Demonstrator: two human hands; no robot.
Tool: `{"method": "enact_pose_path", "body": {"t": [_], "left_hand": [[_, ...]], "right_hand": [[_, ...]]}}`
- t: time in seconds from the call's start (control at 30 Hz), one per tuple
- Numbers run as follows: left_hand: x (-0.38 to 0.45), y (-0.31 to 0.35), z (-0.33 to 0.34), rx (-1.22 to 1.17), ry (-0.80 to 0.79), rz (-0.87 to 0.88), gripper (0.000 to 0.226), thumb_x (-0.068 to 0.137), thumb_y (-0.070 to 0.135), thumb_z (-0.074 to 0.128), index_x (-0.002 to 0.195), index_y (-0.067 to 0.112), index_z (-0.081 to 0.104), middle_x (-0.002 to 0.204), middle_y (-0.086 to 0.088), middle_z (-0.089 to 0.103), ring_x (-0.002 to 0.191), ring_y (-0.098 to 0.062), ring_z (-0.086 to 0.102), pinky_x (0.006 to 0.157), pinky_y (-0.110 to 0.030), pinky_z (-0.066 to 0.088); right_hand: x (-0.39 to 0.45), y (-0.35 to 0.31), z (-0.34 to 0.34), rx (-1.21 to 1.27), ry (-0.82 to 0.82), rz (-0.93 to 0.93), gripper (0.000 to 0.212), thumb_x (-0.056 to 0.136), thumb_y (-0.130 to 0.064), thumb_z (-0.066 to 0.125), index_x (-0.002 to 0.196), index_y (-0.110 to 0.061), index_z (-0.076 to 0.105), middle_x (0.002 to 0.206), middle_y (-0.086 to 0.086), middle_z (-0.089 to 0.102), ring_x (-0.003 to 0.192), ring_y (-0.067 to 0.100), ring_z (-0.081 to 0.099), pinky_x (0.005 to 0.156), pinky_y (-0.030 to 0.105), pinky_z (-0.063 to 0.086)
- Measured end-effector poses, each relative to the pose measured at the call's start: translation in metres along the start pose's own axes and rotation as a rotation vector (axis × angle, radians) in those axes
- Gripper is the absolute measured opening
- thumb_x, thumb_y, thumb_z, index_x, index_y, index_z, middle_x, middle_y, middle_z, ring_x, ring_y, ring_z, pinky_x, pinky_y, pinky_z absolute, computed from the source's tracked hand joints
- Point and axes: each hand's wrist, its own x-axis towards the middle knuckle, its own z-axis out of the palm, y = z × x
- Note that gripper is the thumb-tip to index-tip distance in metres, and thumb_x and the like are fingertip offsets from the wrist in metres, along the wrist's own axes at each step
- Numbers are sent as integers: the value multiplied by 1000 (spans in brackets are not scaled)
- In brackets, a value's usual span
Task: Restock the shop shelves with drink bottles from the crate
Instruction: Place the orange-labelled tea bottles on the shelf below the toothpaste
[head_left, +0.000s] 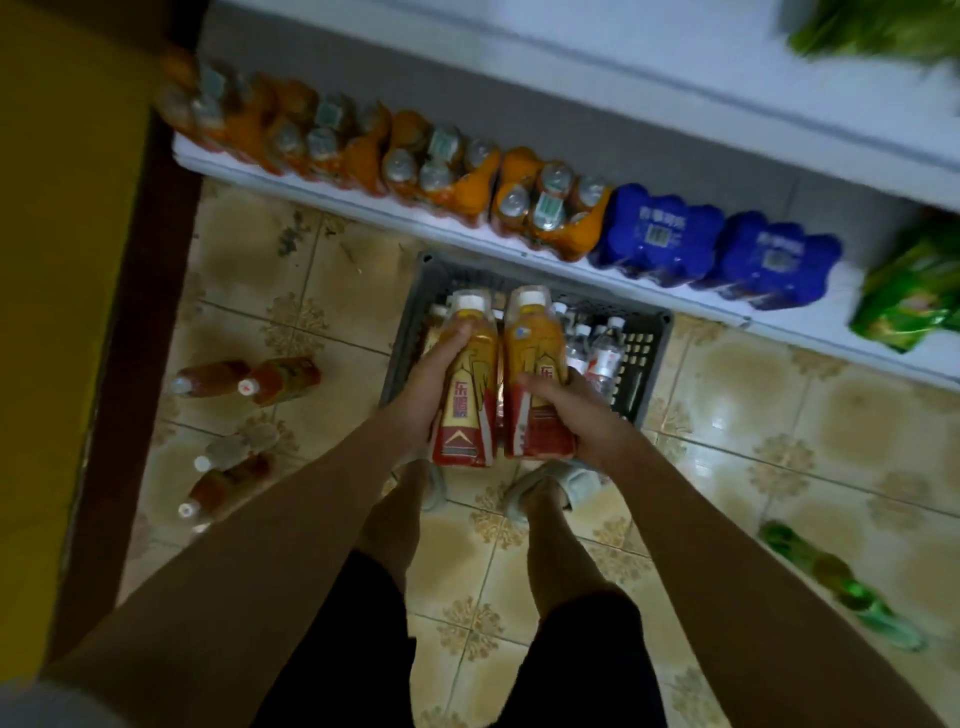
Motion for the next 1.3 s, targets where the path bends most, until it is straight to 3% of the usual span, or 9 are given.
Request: {"method": "enact_pose_path", "body": {"t": [0.1, 0.27, 0.47, 0.63, 0.77, 0.87, 1.13, 1.23, 1.3], "left_hand": [[-65, 21, 31, 54, -10, 42, 70, 87, 54, 58, 137, 6, 56, 130, -26, 62, 108, -41, 65, 88, -47, 57], [-150, 54, 53, 165, -39, 174, 78, 78, 59, 74, 137, 12, 54, 127, -25, 64, 111, -43, 66, 92, -53, 56], [-231, 94, 68, 333, -92, 281, 79, 75, 71, 64, 132, 16, 58, 119, -18, 70, 106, -37, 70, 94, -50, 56], [-258, 116, 68, 444, -106, 306, 97, 64, 85, 66, 139, 27, 48, 116, -13, 72, 102, -35, 72, 96, -60, 51], [-281, 129, 70, 470, -83, 380, 100, 59, 85, 68, 139, 31, 43, 111, -9, 73, 97, -30, 74, 93, -56, 55], [-296, 134, 70, 462, -86, 430, 106, 50, 87, 71, 136, 29, 47, 110, -8, 74, 95, -28, 74, 92, -55, 56], [-339, 164, 102, 410, -102, 572, 77, 69, 74, 74, 130, 32, 52, 109, -10, 75, 97, -32, 74, 92, -53, 56], [-370, 176, 132, 427, -81, 674, 55, 73, 60, 70, 119, 34, 54, 101, -7, 77, 88, -27, 76, 80, -43, 60], [-388, 187, 154, 435, -76, 745, 49, 70, 54, 72, 113, 39, 54, 100, -4, 77, 86, -24, 76, 81, -43, 60]], "right_hand": [[-75, -28, 15, -42, 52, -104, 92, 52, -46, 96, 131, -22, 53, 113, 6, 74, 103, 26, 73, 93, 54, 55], [-174, -62, 50, -89, 113, -292, 106, 46, -49, 97, 135, -20, 47, 117, 3, 71, 103, 19, 72, 94, 50, 56], [-263, -80, 99, 144, 144, -435, 73, 76, -66, 66, 136, -26, 53, 116, 9, 73, 102, 27, 73, 95, 54, 54], [-290, -85, 133, 200, 295, -530, 80, 65, -83, 62, 128, -34, 60, 112, 5, 75, 99, 26, 74, 95, 56, 53], [-301, -90, 148, 253, 328, -556, 60, 81, -68, 58, 126, -29, 60, 106, 5, 76, 95, 25, 75, 94, 55, 54], [-312, -94, 158, 266, 329, -584, 71, 74, -71, 61, 128, -25, 59, 105, 6, 76, 94, 26, 75, 94, 55, 54], [-356, -138, 152, 167, 307, -723, 49, 89, -56, 56, 126, -23, 57, 102, 5, 76, 87, 20, 76, 80, 38, 58], [-383, -163, 143, 119, 290, -795, 61, 79, -65, 56, 125, -24, 58, 102, 5, 75, 88, 20, 75, 84, 42, 59], [-404, -179, 135, 103, 289, -863, 66, 75, -68, 57, 124, -24, 58, 103, 4, 75, 88, 19, 75, 82, 41, 60]]}}
